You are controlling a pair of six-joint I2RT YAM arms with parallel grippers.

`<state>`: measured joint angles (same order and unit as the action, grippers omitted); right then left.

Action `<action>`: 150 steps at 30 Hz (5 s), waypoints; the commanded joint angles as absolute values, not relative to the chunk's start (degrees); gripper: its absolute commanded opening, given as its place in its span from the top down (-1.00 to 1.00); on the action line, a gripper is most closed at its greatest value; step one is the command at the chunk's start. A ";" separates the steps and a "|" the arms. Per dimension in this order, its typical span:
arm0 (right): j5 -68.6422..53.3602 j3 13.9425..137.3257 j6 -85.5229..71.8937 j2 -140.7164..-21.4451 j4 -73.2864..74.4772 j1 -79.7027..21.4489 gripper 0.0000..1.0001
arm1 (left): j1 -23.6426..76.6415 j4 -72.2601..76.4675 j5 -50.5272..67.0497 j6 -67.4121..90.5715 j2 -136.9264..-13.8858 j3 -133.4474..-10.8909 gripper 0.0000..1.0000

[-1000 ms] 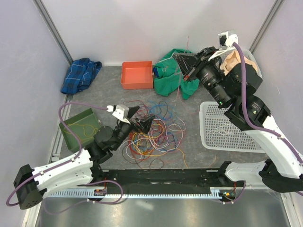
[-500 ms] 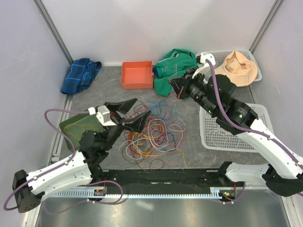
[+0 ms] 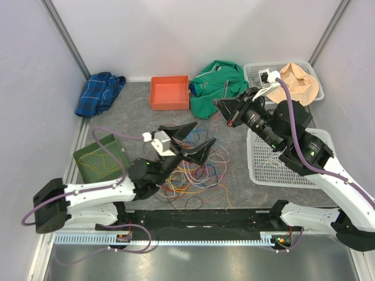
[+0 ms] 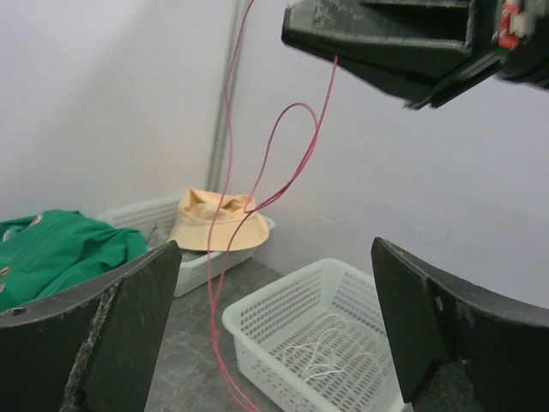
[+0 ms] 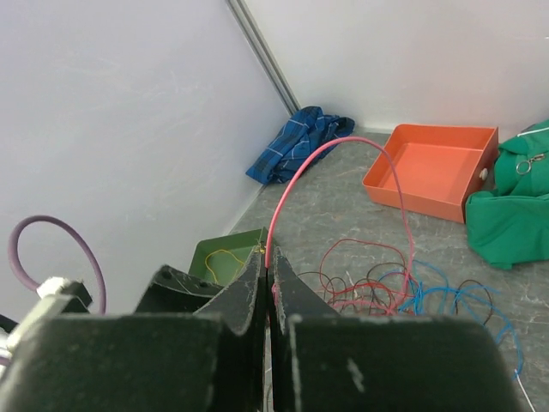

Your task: Untangle the cables

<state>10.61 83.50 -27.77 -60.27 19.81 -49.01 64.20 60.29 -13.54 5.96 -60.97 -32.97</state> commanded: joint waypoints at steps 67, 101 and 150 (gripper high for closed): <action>17.66 76.99 -28.13 -58.80 13.89 -49.13 1.00 | 71.54 91.67 -45.09 -24.88 -80.60 -48.52 -0.96; 17.67 76.03 -28.83 -57.92 13.36 -49.13 1.00 | 73.65 95.27 -47.90 -32.87 -87.71 -54.49 -0.96; 22.67 98.59 -22.68 -56.86 19.51 -49.13 1.00 | 58.10 77.26 -63.10 -7.65 -87.98 -42.37 -0.93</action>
<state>19.66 91.59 -25.61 -56.42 20.21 -49.01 58.52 75.42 -58.43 -12.78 -89.91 -44.77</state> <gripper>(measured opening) 0.009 0.963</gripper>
